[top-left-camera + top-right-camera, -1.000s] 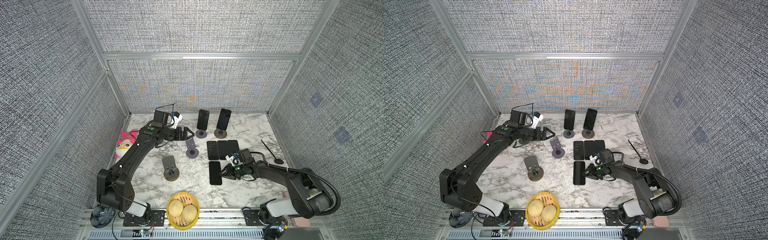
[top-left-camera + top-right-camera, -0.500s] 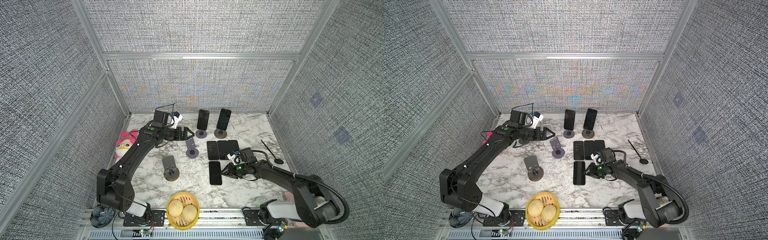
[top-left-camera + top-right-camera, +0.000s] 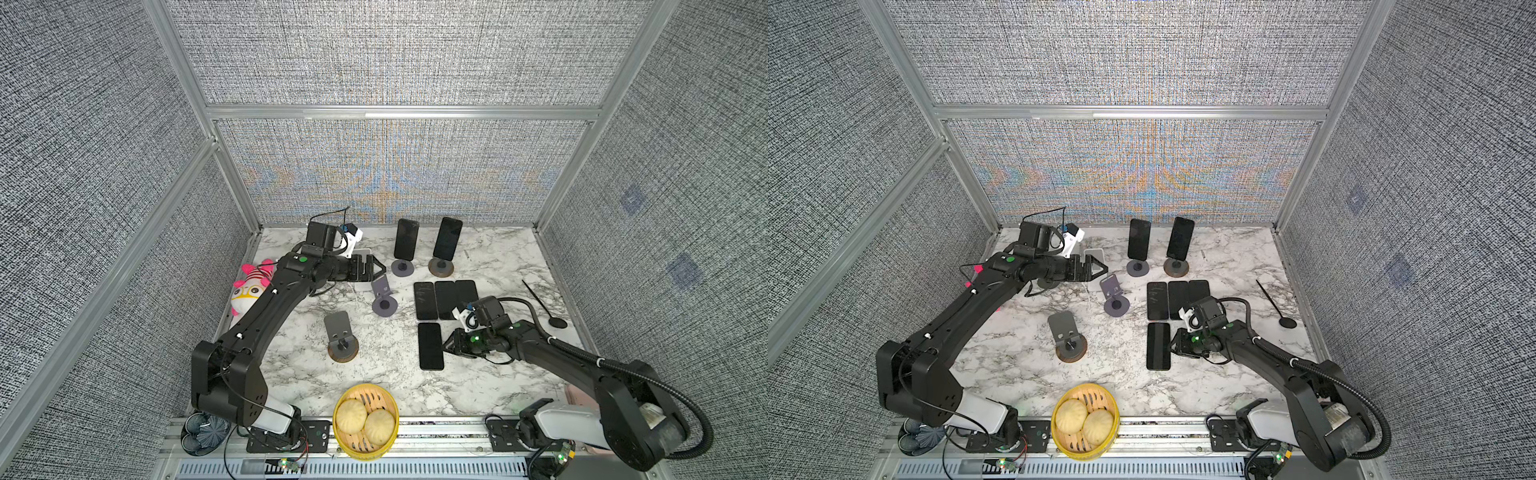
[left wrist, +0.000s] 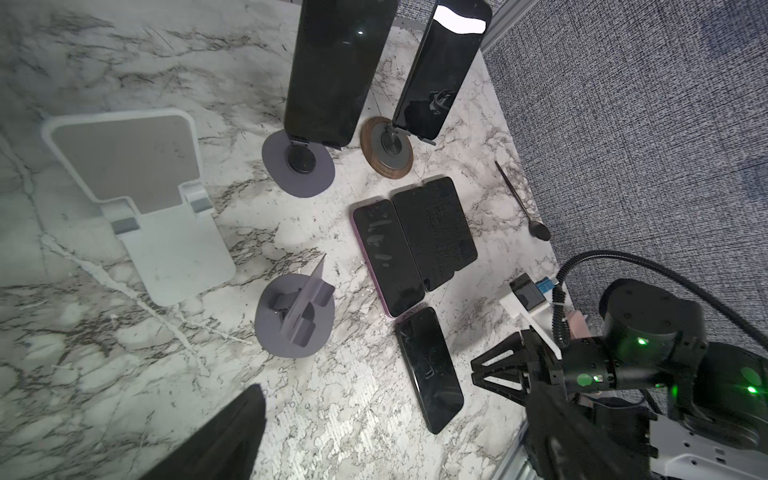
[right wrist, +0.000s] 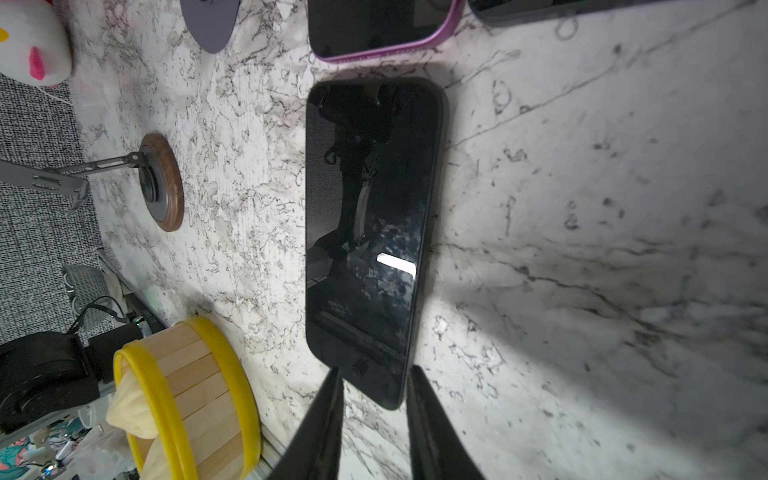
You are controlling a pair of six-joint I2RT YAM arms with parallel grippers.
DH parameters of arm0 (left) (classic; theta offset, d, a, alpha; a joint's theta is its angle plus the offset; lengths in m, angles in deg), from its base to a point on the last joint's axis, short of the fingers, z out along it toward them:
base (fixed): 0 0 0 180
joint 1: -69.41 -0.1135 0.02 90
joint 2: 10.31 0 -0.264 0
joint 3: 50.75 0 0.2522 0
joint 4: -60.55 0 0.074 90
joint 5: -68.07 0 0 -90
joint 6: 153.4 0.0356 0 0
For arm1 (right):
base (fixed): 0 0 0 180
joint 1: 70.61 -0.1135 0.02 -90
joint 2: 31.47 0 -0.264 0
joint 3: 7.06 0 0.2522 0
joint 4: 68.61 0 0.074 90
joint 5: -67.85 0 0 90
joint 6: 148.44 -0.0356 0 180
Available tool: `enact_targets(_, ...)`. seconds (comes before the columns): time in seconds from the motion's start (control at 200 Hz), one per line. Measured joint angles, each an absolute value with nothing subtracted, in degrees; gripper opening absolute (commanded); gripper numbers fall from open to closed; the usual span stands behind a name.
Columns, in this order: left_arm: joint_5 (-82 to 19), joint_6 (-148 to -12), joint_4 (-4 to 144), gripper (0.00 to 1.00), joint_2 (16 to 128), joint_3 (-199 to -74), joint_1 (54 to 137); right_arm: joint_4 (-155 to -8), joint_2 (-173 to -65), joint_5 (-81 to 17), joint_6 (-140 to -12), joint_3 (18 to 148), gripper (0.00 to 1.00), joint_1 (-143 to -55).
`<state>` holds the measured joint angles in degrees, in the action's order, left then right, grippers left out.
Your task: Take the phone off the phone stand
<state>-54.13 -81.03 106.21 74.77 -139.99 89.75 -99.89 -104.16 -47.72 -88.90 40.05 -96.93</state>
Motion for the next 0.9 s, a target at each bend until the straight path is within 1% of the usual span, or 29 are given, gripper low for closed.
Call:
enact_targets(0.09,-51.31,-79.69,106.36,0.99,73.32,-139.71,90.60,-100.28,-102.30,-45.73,-88.96,40.03,0.29,-97.26)
enact_targets(0.295,-45.08,-77.16,106.10,0.99,69.94,-138.68,92.61,-101.39,-98.28,-40.59,-89.53,40.44,0.39,-97.26)
enact_targets(0.485,-39.23,-75.24,106.10,0.99,69.43,-139.43,96.68,-101.83,-97.64,-39.13,-89.53,40.90,0.46,-97.30)
enact_targets(0.555,-37.11,-74.58,105.97,0.99,70.13,-140.39,98.19,-101.81,-97.51,-39.08,-89.53,40.88,0.52,-97.30)
enact_targets(0.63,-34.79,-74.03,104.83,0.99,71.66,-141.50,100.11,-101.83,-97.14,-39.10,-89.53,40.83,0.64,-97.30)
enact_targets(0.685,-32.84,-73.73,103.87,0.99,73.17,-142.42,101.46,-101.92,-96.62,-39.15,-89.51,40.83,0.71,-97.30)
enact_targets(0.775,-30.40,-72.85,101.77,0.99,76.78,-144.91,103.04,-102.95,-95.17,-39.10,-89.29,40.83,0.78,-97.30)
enact_targets(0.81,-29.70,-72.79,100.94,0.99,78.37,-146.07,103.28,-103.49,-94.52,-39.00,-89.12,40.83,0.82,-97.30)
enact_targets(0.9,-27.84,-72.81,98.43,0.99,82.88,-149.52,103.41,-106.18,-92.79,-37.79,-88.18,41.73,0.87,-97.24)
